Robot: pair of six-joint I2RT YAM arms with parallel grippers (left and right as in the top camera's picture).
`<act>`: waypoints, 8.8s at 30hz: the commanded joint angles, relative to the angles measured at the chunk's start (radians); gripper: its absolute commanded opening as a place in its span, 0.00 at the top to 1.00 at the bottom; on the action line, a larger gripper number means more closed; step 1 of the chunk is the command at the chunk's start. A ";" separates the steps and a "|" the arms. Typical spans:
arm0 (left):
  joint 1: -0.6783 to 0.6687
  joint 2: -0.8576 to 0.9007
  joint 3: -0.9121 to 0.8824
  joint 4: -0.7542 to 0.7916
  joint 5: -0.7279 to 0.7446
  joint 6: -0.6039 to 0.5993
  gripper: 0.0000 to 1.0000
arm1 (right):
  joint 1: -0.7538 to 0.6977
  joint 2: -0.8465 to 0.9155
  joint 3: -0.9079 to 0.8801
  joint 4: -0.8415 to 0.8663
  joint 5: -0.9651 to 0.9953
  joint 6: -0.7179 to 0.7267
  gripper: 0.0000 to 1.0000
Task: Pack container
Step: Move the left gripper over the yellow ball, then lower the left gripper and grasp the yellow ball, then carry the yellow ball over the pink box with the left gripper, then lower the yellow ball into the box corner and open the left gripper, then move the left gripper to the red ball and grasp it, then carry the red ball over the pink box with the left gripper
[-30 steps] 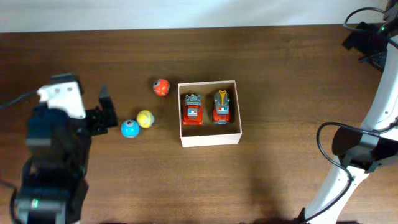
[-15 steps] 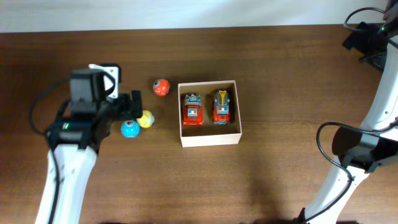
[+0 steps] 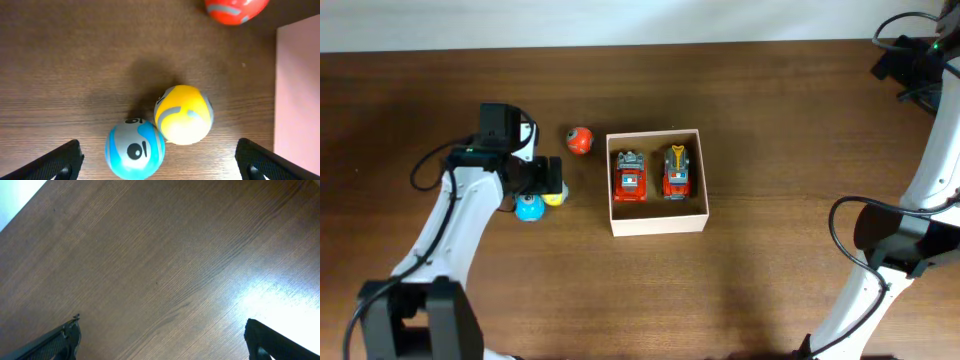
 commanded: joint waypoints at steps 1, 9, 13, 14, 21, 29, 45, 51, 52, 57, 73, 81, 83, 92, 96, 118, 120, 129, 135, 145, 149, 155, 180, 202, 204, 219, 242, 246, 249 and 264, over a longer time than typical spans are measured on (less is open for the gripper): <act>0.006 0.043 0.016 0.010 -0.011 0.006 0.01 | 0.003 -0.015 0.008 -0.006 0.016 0.005 0.01; 0.004 0.100 0.016 0.038 0.125 0.238 0.01 | 0.003 -0.015 0.008 -0.006 0.016 0.005 0.01; 0.002 0.104 0.016 0.074 0.126 0.306 0.01 | 0.003 -0.015 0.008 -0.006 0.016 0.005 0.01; 0.001 0.104 0.016 0.086 0.124 0.321 0.01 | 0.003 -0.015 0.008 -0.006 0.016 0.005 0.01; -0.006 0.109 0.016 0.115 0.126 0.418 0.01 | 0.003 -0.015 0.008 -0.006 0.016 0.005 0.01; -0.034 0.174 0.015 0.107 0.185 0.468 0.01 | 0.003 -0.015 0.008 -0.006 0.016 0.005 0.01; -0.046 0.254 0.016 0.115 0.132 0.471 0.23 | 0.003 -0.015 0.008 -0.006 0.016 0.005 0.01; -0.046 0.254 0.016 0.120 0.130 0.471 0.42 | 0.003 -0.015 0.008 -0.006 0.016 0.005 0.01; -0.046 0.253 0.016 0.120 0.130 0.471 0.46 | 0.003 -0.015 0.008 -0.005 0.016 0.005 0.01; -0.046 0.253 0.032 0.117 0.131 0.470 0.48 | 0.003 -0.015 0.008 -0.006 0.016 0.005 0.01; -0.047 0.250 0.454 -0.194 0.470 0.335 0.56 | 0.003 -0.015 0.008 -0.006 0.016 0.005 0.01; -0.091 0.250 0.472 -0.269 0.726 0.339 0.59 | 0.003 -0.015 0.008 -0.006 0.016 0.005 0.01; -0.122 0.250 0.472 -0.280 0.726 0.339 0.59 | 0.003 -0.015 0.008 -0.006 0.016 0.005 0.01; -0.307 0.251 0.472 -0.342 0.566 0.345 0.58 | 0.003 -0.015 0.008 -0.006 0.016 0.005 0.01; -0.389 0.251 0.463 -0.354 0.370 0.347 0.58 | 0.003 -0.015 0.008 -0.006 0.016 0.005 0.01; -0.506 0.384 0.462 -0.182 0.341 0.346 0.58 | 0.003 -0.015 0.008 -0.006 0.016 0.005 0.01; -0.511 0.384 0.462 -0.173 0.342 0.346 0.58 | 0.003 -0.015 0.008 -0.006 0.016 0.005 0.01; -0.551 0.384 0.462 -0.156 0.419 0.346 0.58 | 0.003 -0.015 0.008 -0.006 0.016 0.005 0.01; -0.586 0.384 0.462 -0.143 0.419 0.346 0.58 | 0.003 -0.015 0.008 -0.006 0.016 0.005 0.01; -0.596 0.384 0.462 -0.142 0.404 0.346 0.29 | 0.003 -0.015 0.008 -0.006 0.016 0.005 0.01; -0.596 0.384 0.462 -0.142 0.404 0.346 0.23 | 0.003 -0.015 0.008 -0.006 0.016 0.005 0.01; -0.596 0.384 0.462 -0.130 0.404 0.346 0.23 | 0.003 -0.015 0.008 -0.006 0.016 0.005 0.01; -0.246 0.377 0.758 -0.251 -0.019 0.160 0.01 | 0.003 -0.015 0.008 -0.006 0.016 0.005 0.01; -0.134 0.586 0.758 -0.147 -0.003 0.128 0.01 | 0.003 -0.015 0.008 -0.006 0.016 0.005 0.01; -0.134 0.594 0.758 -0.156 -0.003 0.128 0.03 | 0.003 -0.015 0.008 -0.006 0.016 0.005 0.01; -0.135 0.682 0.757 -0.200 0.019 0.128 0.19 | 0.003 -0.015 0.008 -0.006 0.016 0.005 0.01; -0.135 0.681 0.959 -0.376 0.055 0.130 0.54 | 0.003 -0.015 0.008 -0.006 0.016 0.005 0.01; -0.136 0.680 1.105 -0.493 0.130 0.164 0.54 | 0.003 -0.015 0.008 -0.006 0.016 0.005 0.01; -0.136 0.680 1.205 -0.585 0.218 0.212 0.54 | 0.003 -0.015 0.008 -0.006 0.016 0.005 0.01; -0.198 0.680 1.316 -0.925 0.438 0.471 0.54 | 0.003 -0.015 0.008 -0.006 0.016 0.005 0.01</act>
